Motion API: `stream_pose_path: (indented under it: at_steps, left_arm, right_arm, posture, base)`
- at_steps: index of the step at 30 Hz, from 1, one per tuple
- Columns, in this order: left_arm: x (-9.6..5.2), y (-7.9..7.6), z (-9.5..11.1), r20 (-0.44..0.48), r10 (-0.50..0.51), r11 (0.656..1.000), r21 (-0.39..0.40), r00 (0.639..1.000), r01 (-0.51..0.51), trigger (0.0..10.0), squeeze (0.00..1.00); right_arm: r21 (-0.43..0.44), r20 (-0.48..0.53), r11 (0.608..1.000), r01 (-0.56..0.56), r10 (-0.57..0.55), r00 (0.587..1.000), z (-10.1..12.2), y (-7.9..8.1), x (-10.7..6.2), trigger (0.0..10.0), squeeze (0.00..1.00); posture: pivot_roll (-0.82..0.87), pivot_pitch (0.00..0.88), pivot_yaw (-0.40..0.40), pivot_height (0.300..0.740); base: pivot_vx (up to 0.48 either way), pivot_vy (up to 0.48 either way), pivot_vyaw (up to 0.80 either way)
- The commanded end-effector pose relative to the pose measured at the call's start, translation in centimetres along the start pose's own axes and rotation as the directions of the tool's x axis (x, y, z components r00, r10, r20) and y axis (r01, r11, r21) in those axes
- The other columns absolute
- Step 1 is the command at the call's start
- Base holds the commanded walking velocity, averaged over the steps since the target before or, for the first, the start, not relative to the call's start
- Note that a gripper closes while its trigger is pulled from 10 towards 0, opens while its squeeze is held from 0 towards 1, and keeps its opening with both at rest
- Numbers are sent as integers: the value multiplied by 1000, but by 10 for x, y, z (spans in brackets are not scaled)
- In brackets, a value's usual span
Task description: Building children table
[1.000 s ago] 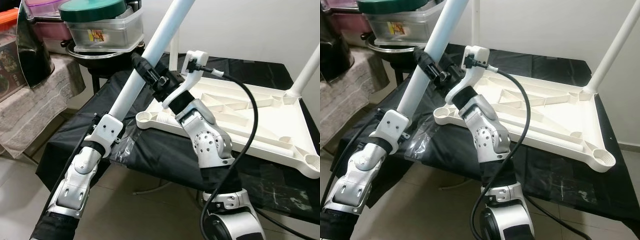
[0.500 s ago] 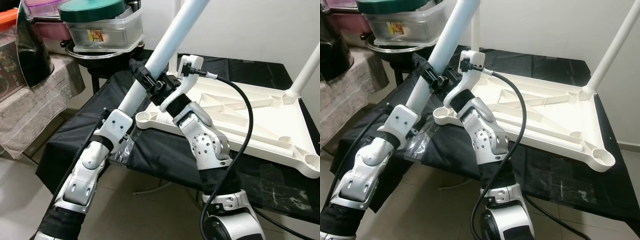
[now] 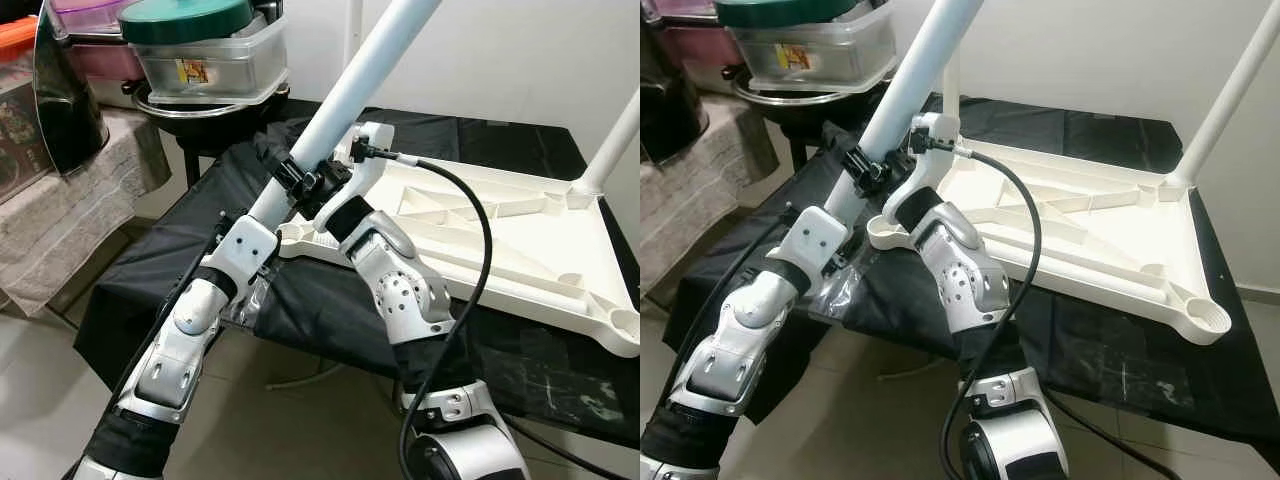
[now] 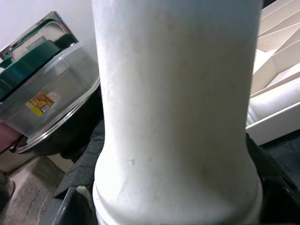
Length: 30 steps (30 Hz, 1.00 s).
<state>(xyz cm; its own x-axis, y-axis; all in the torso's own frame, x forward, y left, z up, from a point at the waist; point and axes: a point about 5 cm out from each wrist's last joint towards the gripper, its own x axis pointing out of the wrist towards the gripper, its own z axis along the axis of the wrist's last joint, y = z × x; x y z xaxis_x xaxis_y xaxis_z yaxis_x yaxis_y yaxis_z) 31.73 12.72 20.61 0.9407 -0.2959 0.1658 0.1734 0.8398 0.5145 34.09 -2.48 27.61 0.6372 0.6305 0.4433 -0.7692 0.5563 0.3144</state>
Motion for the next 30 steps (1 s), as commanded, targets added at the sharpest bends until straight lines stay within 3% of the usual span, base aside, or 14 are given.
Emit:
stream_pose_path:
  at_steps: [1, 26, 27, 30]
  left_arm:
    - [2, -5, 12, 44, -26, 1000, 12, 999, 25, 10000, 0]
    - [2, -19, 26, 90, -53, 999, 9, 995, 53, 10000, 0]
    - [2, -19, 26, 91, -54, 999, 10, 994, 54, 10000, 0]
    - [2, -19, 27, 92, -54, 999, 11, 994, 53, 10000, 0]
  right_arm:
    - [83, -31, 996, -5, 8, 999, -27, 13, 0, 10000, 0]
    - [100, -49, 995, 9, -4, 999, -39, 12, 1, 9804, 0]
    - [102, -47, 995, 8, -3, 999, -39, 12, 1, 0, 0]
    - [104, -46, 995, 7, -2, 999, -40, 12, 1, 0, 0]
  posture:
    - [35, 48, 10, 740]
    - [40, 55, 8, 740]
    - [37, 53, 10, 740]
    - [37, 53, 10, 740]
  base:
    - [0, 0, 0]
    - [0, 0, 0]
    - [0, 0, 0]
    - [0, 0, 0]
